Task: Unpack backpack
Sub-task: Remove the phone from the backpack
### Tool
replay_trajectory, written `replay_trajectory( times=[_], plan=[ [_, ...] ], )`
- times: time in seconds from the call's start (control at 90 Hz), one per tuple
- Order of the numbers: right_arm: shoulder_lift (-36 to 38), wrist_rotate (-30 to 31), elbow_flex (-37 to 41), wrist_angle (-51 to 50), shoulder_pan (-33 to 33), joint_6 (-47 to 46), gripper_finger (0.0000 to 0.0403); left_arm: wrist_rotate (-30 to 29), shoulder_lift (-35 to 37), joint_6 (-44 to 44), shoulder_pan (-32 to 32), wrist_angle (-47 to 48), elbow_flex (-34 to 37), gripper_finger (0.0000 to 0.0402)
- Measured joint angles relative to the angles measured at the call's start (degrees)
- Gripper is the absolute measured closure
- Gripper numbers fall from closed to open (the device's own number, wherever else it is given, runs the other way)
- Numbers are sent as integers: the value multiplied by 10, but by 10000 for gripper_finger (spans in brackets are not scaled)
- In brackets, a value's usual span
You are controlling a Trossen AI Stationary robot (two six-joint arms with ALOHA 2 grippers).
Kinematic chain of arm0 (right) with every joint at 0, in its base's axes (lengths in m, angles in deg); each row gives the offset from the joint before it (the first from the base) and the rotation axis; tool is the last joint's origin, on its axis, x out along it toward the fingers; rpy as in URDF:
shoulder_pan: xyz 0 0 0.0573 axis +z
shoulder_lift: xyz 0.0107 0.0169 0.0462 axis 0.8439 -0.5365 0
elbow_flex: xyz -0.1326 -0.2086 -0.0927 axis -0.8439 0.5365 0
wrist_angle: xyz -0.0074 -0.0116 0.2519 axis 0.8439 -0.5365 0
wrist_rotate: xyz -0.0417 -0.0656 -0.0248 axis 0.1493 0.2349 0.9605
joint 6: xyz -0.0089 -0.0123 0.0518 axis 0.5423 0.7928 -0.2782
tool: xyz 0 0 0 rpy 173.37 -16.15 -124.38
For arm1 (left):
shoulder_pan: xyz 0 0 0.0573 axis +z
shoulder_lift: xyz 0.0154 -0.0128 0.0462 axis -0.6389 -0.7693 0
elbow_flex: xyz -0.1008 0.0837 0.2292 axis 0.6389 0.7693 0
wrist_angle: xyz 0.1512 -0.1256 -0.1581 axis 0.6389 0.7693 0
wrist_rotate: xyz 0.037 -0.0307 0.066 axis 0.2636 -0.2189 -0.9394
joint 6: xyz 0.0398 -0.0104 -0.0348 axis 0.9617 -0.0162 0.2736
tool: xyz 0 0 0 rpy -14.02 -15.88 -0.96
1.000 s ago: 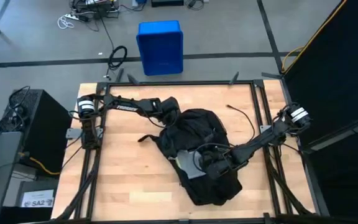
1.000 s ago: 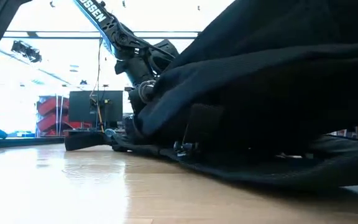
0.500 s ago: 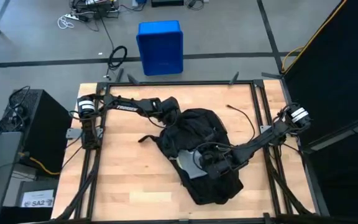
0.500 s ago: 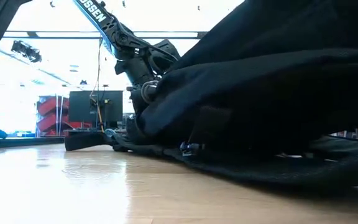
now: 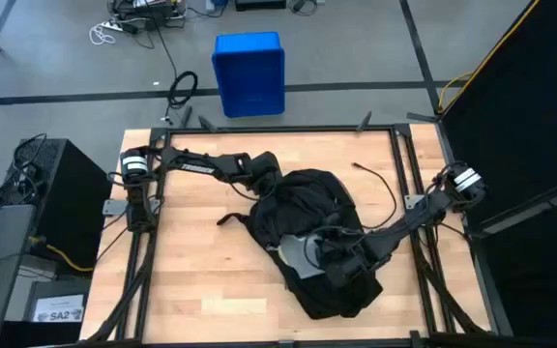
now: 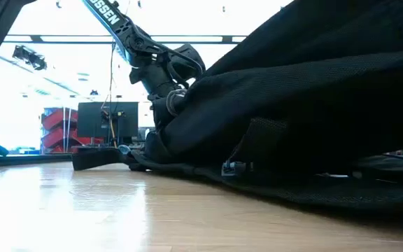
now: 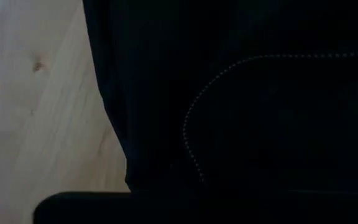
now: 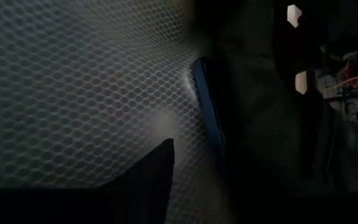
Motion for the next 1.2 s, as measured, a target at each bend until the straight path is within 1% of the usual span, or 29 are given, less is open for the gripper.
replay_trajectory(
  times=[0.189, 0.289, 0.433, 0.711, 0.944, 1.2],
  plan=[
    [0, -9, 0, -27, 4, -39, 297, -2, 0, 1, 0, 0, 0, 401],
    [0, -15, 0, -44, -13, -48, 299, -4, 0, 1, 0, 0, 0, 401],
    [0, -18, 0, -43, -38, -42, 295, -12, 0, 2, 1, 2, 0, 401],
    [0, 26, 0, -45, -49, -23, 286, -15, 0, 10, 1, 4, 0, 401],
    [0, 57, 0, -56, -50, -16, 288, -13, 0, 15, 1, 5, 0, 401],
    [0, 65, -15, -52, -64, 1, 291, -8, 0, 18, 1, 4, 0, 401]
  ],
)
